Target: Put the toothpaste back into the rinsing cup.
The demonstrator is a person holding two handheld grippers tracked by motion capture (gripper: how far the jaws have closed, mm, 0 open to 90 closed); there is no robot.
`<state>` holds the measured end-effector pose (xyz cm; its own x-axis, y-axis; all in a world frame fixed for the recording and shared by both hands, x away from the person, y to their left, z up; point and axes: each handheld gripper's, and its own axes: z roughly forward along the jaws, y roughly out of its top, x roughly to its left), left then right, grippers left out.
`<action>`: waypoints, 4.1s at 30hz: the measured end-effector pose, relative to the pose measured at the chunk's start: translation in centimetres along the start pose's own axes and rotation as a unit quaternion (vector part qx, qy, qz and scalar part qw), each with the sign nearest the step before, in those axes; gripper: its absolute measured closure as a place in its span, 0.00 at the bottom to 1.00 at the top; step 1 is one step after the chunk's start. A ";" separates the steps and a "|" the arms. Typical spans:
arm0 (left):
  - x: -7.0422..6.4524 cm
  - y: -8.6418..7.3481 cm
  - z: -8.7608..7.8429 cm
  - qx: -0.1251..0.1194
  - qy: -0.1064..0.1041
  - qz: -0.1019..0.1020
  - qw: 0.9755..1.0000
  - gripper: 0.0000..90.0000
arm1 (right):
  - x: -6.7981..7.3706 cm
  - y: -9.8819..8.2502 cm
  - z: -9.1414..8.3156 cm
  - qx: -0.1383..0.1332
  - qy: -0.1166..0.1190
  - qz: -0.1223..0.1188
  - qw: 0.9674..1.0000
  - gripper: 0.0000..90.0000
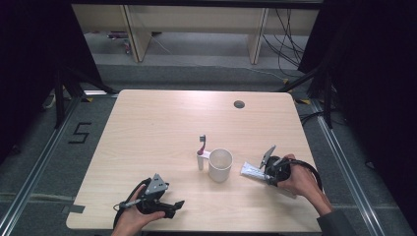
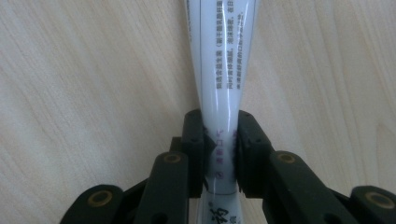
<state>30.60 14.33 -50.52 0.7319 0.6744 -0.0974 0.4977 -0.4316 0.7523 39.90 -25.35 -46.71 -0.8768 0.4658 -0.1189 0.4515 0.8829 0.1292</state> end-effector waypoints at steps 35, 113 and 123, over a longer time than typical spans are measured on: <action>0.2 -0.2 0.2 0.018 0.001 0.004 1.000 0.19 | -0.5 0.7 0.6 0.023 0.030 -0.017 0.999 0.86; 0.7 0.0 -0.5 -0.004 0.012 -0.010 1.000 0.19 | -0.6 7.1 -7.3 -0.538 0.064 0.135 0.830 0.86; 0.6 -0.1 -0.4 -0.004 0.010 -0.011 1.000 0.19 | 0.5 8.8 -6.4 -0.537 0.086 0.130 0.829 0.86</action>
<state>30.80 14.98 -50.36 0.7115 0.6956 -0.1002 0.5090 -0.4118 0.7558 42.41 -17.70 -39.35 -0.8246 0.5361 0.1805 0.3028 0.1488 0.9414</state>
